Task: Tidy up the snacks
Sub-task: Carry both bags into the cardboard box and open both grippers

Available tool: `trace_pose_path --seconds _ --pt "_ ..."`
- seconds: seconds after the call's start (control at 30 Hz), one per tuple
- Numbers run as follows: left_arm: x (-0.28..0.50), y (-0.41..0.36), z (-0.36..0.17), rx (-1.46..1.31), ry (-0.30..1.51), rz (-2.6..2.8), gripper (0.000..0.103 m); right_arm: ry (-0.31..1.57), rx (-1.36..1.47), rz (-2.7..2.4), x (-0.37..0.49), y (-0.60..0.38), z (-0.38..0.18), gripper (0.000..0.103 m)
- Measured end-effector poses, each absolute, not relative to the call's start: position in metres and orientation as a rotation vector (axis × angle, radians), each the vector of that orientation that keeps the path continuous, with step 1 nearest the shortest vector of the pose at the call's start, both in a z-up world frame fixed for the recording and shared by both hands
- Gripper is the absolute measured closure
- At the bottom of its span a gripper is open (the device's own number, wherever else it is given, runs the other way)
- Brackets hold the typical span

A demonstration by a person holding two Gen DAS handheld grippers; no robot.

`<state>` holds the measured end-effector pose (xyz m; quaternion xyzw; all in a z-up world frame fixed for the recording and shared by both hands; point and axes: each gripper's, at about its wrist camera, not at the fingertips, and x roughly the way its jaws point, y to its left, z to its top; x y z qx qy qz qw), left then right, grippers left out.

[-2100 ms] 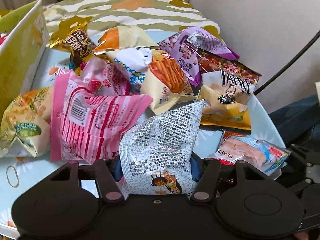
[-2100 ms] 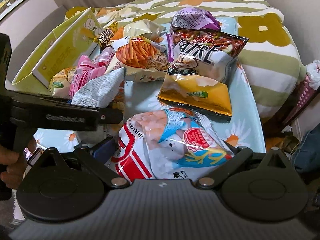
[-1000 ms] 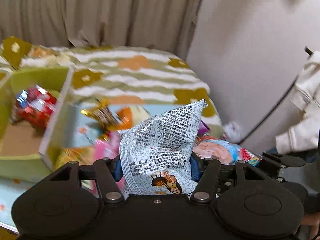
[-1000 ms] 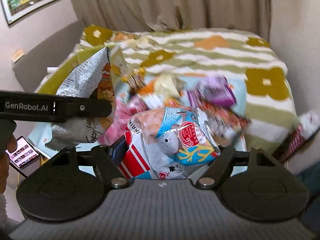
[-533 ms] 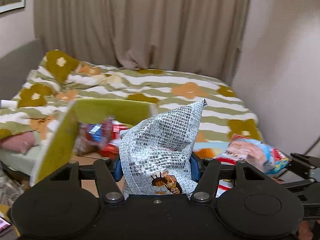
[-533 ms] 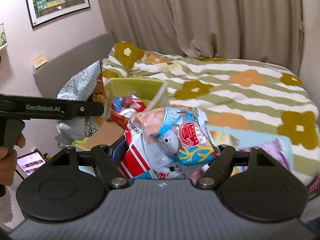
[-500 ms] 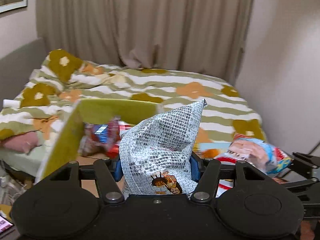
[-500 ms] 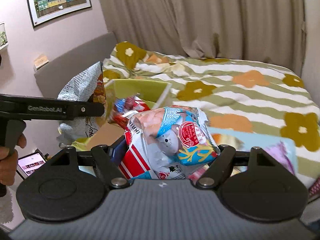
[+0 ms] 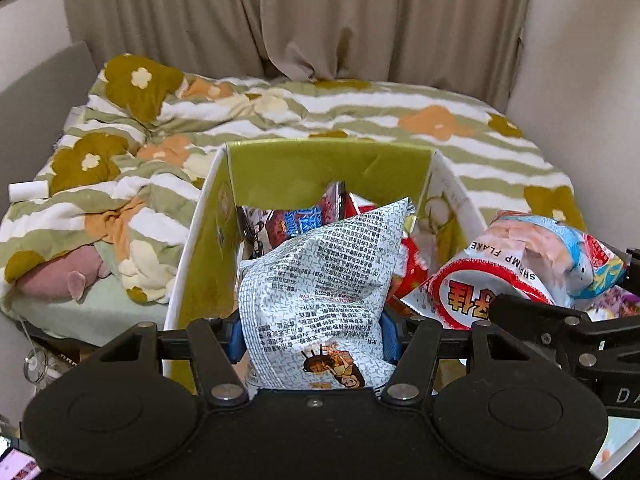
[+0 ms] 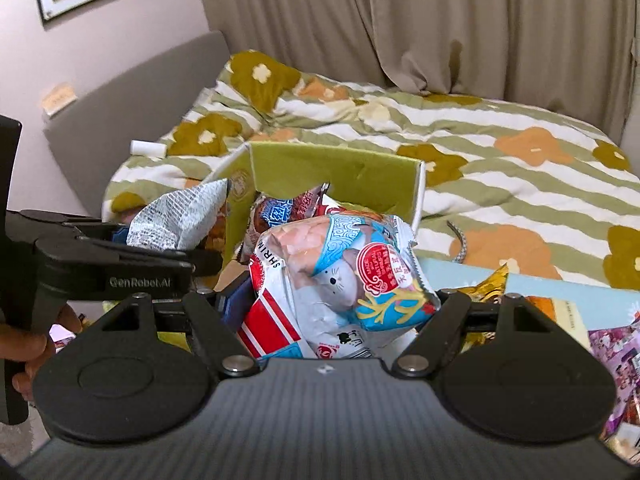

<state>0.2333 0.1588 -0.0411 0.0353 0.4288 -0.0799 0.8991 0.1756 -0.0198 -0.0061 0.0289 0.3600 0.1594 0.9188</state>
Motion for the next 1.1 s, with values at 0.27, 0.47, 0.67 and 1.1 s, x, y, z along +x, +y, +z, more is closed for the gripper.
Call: trace_pose_path --seconds 0.27,0.47,0.67,1.1 --pt "0.242 0.175 -0.049 0.054 0.877 -0.187 0.003 0.798 0.037 0.243 0.191 0.011 -0.024 0.012" --pt "0.233 0.186 -0.050 0.042 0.889 -0.147 0.003 0.811 0.016 0.233 0.192 0.010 -0.025 0.012" --pt "0.215 0.192 -0.047 0.024 0.895 -0.099 0.003 0.806 0.004 0.284 0.196 0.010 -0.028 0.012" --pt "0.211 0.195 -0.032 -0.005 0.848 0.009 0.003 0.799 0.002 0.388 0.208 0.012 -0.032 0.010"
